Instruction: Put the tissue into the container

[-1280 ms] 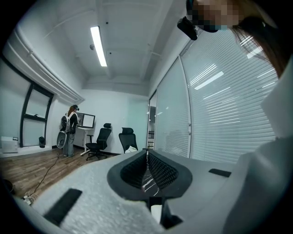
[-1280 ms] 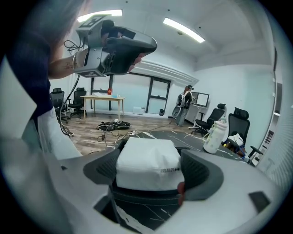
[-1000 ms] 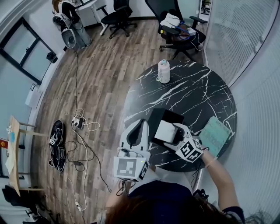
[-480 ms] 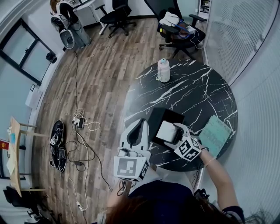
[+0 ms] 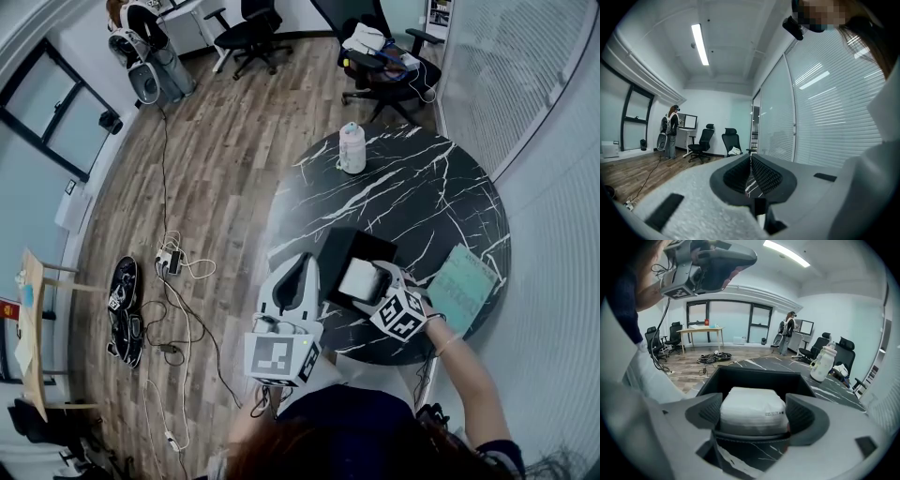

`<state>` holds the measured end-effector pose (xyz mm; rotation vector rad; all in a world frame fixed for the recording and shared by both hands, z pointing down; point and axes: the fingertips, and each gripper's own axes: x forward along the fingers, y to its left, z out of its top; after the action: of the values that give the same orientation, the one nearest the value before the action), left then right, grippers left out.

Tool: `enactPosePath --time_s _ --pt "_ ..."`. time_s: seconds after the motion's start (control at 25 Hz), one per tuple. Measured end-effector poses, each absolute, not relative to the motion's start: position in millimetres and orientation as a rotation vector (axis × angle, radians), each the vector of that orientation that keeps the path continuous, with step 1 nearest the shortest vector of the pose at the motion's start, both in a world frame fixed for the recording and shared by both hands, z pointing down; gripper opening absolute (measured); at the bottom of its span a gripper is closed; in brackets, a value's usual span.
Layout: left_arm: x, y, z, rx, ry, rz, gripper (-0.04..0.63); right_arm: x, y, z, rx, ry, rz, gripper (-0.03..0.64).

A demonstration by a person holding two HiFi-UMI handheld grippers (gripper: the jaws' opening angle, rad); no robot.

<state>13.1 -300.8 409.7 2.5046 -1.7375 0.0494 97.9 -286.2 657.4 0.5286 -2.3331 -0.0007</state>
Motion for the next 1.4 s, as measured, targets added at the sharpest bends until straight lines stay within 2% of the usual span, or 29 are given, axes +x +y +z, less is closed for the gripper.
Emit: enactPosePath --time_s 0.84,1.4 --pt "19 -292 418 2.504 -1.678 0.049 0.034 115 -292 630 0.717 -2.361 0.097 0.420" --pt "19 -263 413 2.586 -1.536 0.048 0.034 114 -256 609 0.900 -2.361 0.208 0.420"
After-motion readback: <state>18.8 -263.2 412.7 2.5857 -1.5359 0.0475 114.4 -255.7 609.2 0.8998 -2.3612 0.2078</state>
